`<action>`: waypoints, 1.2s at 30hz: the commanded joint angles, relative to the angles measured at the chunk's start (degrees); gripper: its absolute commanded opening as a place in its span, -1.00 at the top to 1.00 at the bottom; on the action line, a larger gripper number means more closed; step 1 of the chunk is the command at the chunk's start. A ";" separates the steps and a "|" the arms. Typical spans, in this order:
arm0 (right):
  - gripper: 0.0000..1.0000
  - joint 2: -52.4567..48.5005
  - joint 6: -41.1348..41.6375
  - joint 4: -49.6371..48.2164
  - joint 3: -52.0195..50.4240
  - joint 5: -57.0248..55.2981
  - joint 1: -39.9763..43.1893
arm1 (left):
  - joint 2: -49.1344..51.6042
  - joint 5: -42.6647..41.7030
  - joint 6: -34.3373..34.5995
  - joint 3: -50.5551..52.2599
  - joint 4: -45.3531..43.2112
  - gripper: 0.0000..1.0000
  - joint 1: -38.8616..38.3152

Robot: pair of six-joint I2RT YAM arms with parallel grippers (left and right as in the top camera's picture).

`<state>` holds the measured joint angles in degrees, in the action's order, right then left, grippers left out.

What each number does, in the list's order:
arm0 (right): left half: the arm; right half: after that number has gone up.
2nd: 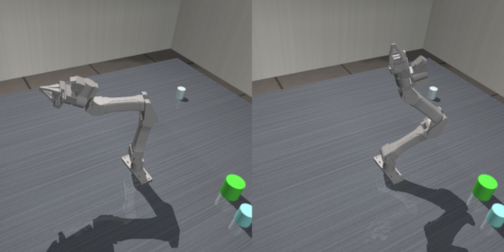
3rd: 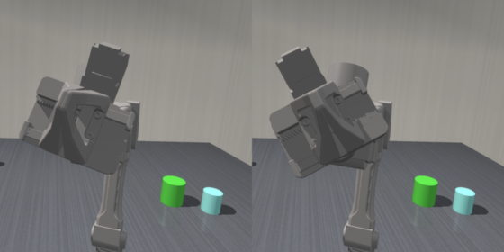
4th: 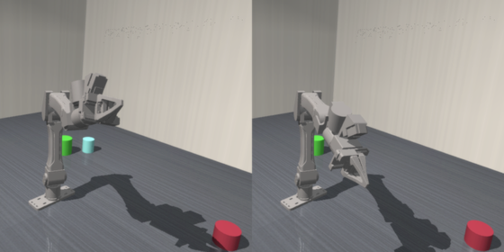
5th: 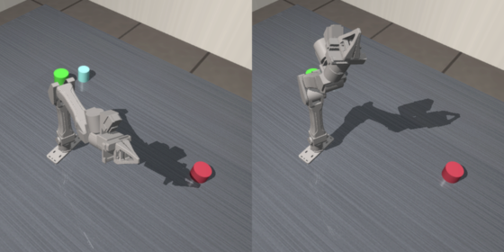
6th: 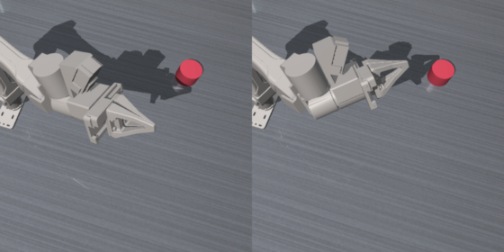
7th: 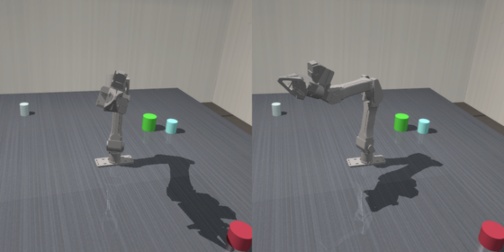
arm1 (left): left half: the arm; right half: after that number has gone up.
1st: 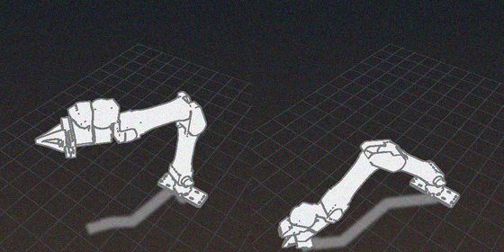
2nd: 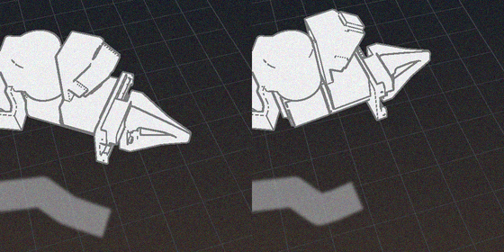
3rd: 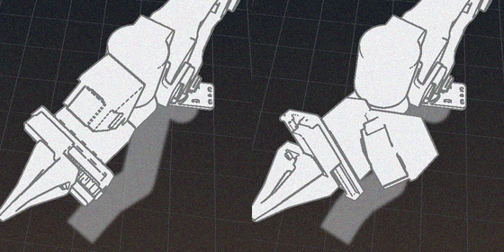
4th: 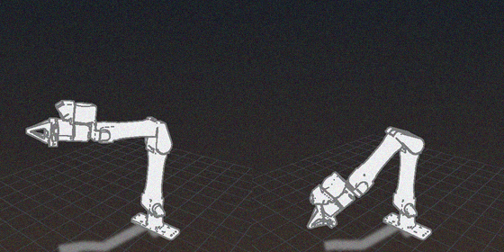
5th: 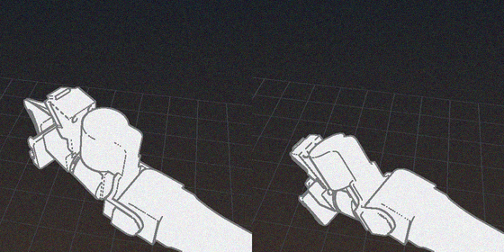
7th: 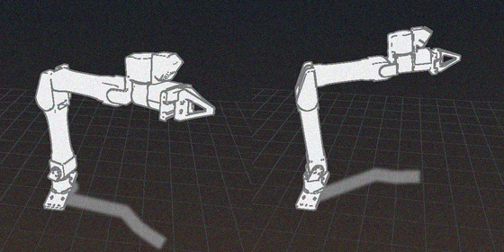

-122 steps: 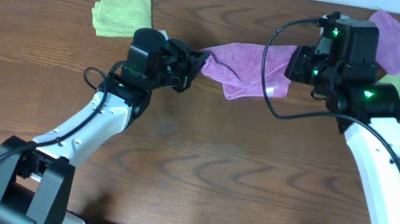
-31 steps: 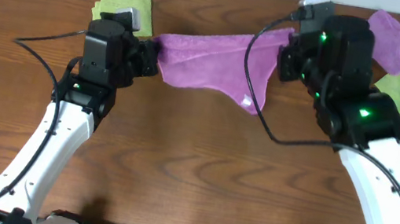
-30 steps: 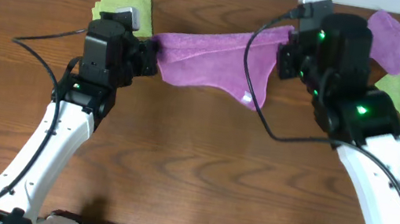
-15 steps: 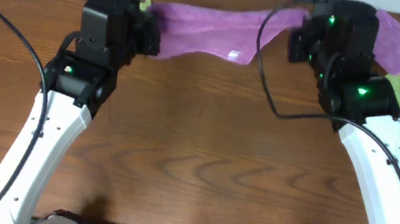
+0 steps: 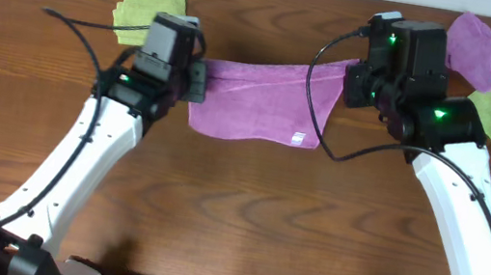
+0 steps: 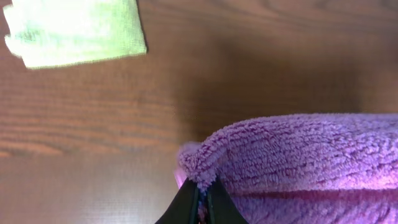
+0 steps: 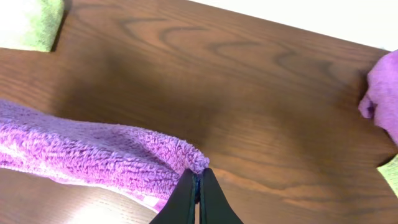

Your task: Fold the cloth

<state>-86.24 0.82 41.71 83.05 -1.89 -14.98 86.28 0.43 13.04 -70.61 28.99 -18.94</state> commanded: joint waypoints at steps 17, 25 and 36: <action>0.96 1.75 -6.91 -10.32 -4.66 -10.60 0.28 | 2.12 16.44 -3.17 0.15 -6.23 0.88 -3.69; 0.96 4.11 -2.54 -18.10 -22.29 -10.91 -1.66 | 2.12 15.26 -3.17 7.69 -4.20 0.88 -4.04; 0.97 24.00 1.60 -2.82 -26.69 -12.22 -3.96 | 2.08 5.46 2.58 9.53 3.43 0.88 -9.73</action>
<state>-66.67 0.34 36.82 56.14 -8.56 -18.83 88.31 6.07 13.58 -61.14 30.17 -27.66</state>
